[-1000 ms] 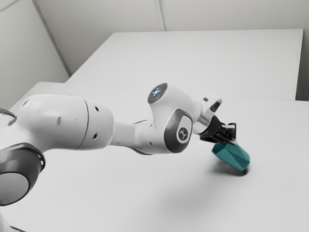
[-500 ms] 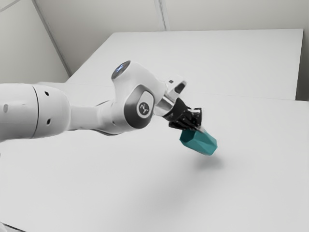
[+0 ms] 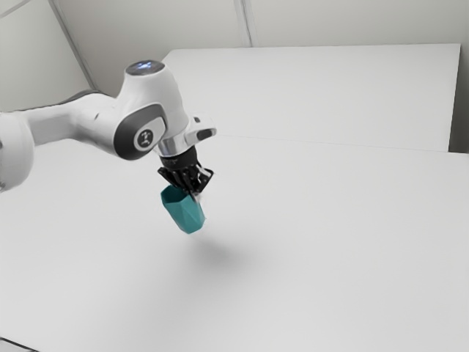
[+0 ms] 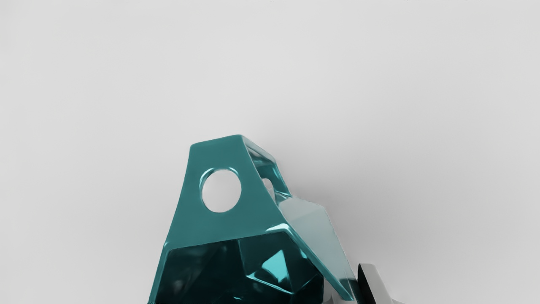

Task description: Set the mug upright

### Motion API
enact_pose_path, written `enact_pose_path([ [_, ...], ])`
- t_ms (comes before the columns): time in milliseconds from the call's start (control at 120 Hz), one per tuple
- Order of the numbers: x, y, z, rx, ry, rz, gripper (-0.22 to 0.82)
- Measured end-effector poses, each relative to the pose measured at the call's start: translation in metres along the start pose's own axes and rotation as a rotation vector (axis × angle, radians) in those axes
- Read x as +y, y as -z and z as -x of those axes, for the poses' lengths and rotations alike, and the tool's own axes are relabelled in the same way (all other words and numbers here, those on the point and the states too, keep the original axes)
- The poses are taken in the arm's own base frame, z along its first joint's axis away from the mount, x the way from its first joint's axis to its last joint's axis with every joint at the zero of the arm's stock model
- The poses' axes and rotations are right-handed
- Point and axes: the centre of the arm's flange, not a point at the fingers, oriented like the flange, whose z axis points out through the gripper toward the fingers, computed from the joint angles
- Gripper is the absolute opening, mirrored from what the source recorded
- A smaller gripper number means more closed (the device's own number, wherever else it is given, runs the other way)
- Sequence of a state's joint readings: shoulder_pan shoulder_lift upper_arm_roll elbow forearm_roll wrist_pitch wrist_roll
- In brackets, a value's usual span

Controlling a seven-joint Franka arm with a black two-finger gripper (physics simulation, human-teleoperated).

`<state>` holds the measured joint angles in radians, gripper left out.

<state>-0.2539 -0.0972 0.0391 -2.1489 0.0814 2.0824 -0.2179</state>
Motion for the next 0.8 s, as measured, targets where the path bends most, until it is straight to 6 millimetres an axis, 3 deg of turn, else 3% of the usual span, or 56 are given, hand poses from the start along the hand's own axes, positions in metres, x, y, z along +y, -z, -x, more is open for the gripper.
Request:
enact_pose_path([
  [308,-0.019,-0.036,-0.035,-0.019,-0.034,-0.171,-0.18],
  [558,-0.011,-0.068,-0.04,-0.055,-0.03,-0.191,-0.18],
  [800,-0.009,-0.086,-0.041,-0.08,-0.014,-0.2,-0.18],
])
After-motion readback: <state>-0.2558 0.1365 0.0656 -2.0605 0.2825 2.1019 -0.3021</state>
